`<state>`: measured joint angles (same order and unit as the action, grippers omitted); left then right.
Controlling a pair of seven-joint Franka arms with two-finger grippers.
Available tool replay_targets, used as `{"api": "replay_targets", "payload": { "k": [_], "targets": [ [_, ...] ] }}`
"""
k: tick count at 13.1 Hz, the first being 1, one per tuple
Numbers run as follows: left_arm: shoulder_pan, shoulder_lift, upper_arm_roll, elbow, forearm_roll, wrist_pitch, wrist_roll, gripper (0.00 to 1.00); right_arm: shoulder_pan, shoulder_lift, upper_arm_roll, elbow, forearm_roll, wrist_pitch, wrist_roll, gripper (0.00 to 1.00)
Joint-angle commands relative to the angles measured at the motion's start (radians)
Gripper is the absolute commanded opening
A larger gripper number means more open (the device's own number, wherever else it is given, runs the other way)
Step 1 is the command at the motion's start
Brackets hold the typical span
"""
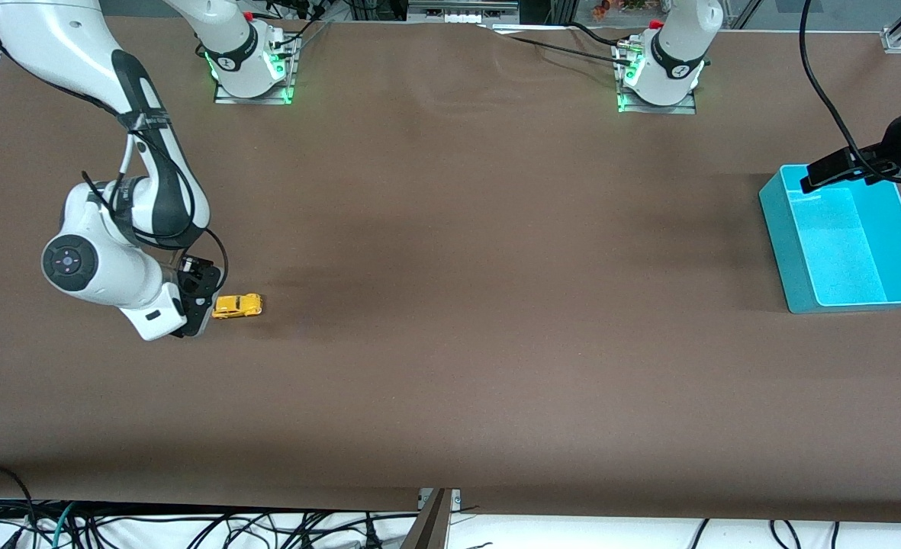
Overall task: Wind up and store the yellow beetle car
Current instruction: 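Reach the right gripper down over the yellow beetle car, then close the right gripper on the yellow car's body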
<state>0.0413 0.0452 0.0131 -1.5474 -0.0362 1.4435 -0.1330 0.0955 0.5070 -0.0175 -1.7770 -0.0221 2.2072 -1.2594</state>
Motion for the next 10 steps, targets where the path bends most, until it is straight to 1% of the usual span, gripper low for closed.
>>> {"api": "replay_targets", "payload": {
  "k": [1, 4, 7, 10],
  "targets": [
    [0.012, 0.002, -0.007, 0.015, -0.01, -0.011, 0.019, 1.0, -0.002, -0.001, 0.005, -0.073, -0.01, 0.115, -0.112, 0.99],
    [0.011, 0.007, -0.007, 0.015, -0.013, -0.008, 0.019, 1.0, -0.002, 0.016, 0.008, -0.107, -0.009, 0.189, -0.173, 0.99],
    [0.008, 0.015, -0.012, 0.015, -0.013, 0.0, 0.018, 1.0, -0.002, 0.028, 0.01, -0.136, -0.009, 0.227, -0.199, 0.99],
    [0.006, 0.015, -0.013, 0.015, -0.013, 0.0, 0.018, 1.0, -0.002, 0.033, 0.011, -0.16, -0.009, 0.272, -0.213, 0.97]
  ]
}}
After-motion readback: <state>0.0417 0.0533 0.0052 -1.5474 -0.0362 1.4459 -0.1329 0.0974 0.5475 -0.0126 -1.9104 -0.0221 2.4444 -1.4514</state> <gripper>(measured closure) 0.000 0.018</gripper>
